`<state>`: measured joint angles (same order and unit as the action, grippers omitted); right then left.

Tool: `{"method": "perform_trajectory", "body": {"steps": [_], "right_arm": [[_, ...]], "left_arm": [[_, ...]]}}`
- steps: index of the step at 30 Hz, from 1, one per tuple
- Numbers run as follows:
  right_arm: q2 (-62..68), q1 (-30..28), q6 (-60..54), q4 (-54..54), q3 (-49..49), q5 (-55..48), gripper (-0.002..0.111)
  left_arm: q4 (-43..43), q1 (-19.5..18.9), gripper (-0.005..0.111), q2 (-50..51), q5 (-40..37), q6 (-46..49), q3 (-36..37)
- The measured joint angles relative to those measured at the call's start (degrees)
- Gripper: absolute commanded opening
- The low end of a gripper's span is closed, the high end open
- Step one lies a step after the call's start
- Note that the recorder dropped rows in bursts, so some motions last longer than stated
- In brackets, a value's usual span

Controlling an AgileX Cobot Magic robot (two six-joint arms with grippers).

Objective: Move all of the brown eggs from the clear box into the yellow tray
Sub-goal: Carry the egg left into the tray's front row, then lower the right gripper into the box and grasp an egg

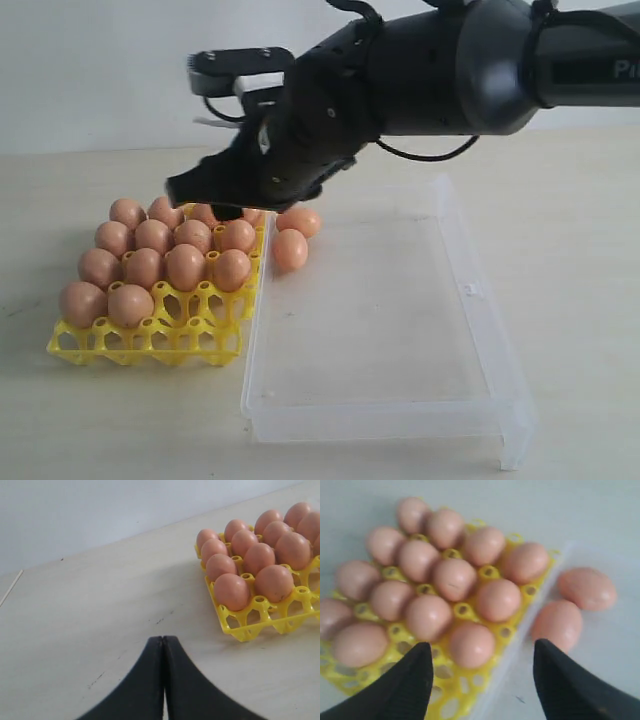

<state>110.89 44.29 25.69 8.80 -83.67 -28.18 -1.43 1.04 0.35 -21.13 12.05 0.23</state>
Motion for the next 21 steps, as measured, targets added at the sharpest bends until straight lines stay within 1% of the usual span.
{"method": "perform_trajectory", "body": {"steps": [3,6,9,13,16,21], "right_arm": [[1.39,-3.24,3.66,1.40,0.00,-4.55,0.057],[3.53,-6.34,1.20,1.42,-0.83,-8.39,0.057],[6.41,-8.80,-0.57,-2.62,-2.68,-11.36,0.057],[10.28,-10.92,-4.96,-11.15,-4.79,-9.67,0.057],[12.28,-11.15,-8.63,-16.51,-6.62,-8.02,0.057],[15.15,-11.15,-11.29,-19.03,-9.41,-7.43,0.057]], "left_arm": [[0.00,0.00,0.000,0.00,0.00,0.00,0.00],[0.00,0.00,0.000,0.00,0.00,0.00,0.00],[0.00,0.00,0.000,0.00,0.00,0.00,0.00],[0.00,0.00,0.000,0.00,0.00,0.00,0.00],[0.00,0.00,0.000,0.00,0.00,0.00,0.00],[0.00,0.00,0.000,0.00,0.00,0.00,0.00]]}}
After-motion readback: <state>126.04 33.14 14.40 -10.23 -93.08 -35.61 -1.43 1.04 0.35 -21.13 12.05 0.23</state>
